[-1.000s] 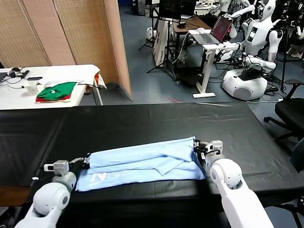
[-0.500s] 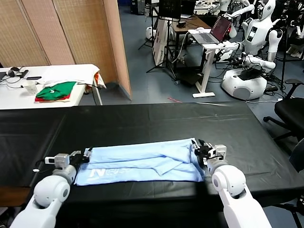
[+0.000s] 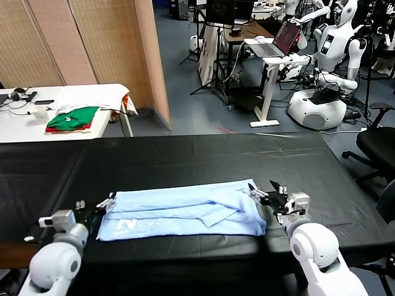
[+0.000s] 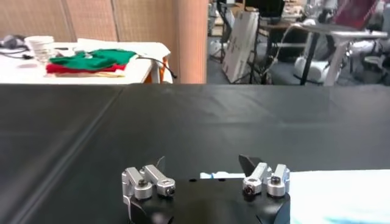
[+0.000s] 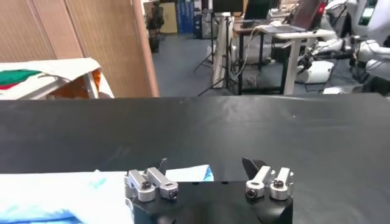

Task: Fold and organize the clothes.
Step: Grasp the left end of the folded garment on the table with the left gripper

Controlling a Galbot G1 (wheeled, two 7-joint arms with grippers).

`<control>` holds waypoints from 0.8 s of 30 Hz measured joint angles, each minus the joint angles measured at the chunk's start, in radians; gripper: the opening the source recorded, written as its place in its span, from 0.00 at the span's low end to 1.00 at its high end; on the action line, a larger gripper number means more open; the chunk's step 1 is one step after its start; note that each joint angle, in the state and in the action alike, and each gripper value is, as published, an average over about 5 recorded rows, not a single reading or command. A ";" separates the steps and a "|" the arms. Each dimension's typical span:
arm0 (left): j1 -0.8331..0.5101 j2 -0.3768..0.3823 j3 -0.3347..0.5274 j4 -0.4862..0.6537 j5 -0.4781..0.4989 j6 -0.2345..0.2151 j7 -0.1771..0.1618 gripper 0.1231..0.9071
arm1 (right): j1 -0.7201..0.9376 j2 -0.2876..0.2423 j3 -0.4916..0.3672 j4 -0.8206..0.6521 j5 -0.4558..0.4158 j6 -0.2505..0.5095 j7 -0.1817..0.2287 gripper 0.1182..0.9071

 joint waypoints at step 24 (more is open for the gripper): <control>-0.015 -0.050 0.024 0.066 0.004 -0.021 0.027 0.54 | -0.004 0.011 0.001 0.000 -0.021 0.003 -0.014 1.00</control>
